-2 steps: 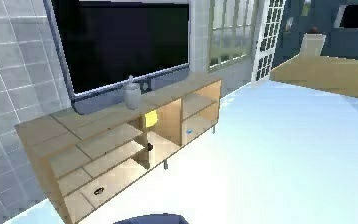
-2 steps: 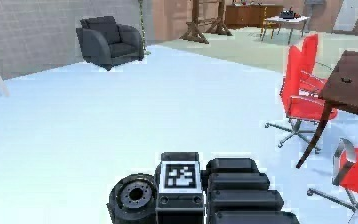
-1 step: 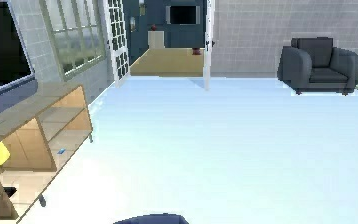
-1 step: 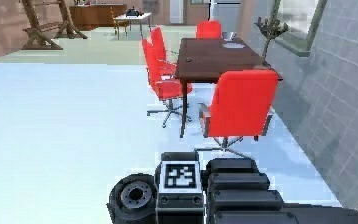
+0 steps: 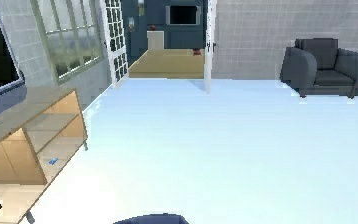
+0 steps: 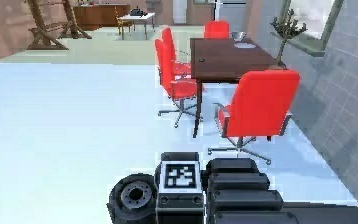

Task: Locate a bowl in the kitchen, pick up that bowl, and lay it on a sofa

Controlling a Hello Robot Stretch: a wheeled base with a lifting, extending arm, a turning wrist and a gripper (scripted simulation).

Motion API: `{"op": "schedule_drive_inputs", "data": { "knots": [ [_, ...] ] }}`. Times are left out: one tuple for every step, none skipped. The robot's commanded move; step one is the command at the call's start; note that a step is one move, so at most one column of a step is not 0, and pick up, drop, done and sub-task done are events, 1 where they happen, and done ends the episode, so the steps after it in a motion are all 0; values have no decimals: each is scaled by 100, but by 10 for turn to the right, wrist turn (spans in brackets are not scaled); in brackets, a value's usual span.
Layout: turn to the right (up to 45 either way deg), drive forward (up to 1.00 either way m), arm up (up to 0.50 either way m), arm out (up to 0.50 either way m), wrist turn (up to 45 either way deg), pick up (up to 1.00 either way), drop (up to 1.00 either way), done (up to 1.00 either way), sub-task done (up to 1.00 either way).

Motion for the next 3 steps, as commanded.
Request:
{"op": "schedule_drive_inputs", "data": {
  "knots": [
    [-450, 0, 0, 0, 0, 0, 0, 0, 0],
    [-330, 0, 0, 0, 0, 0, 0, 0, 0],
    [0, 30, 0, 0, 0, 0, 0, 0, 0]
  ]
}}
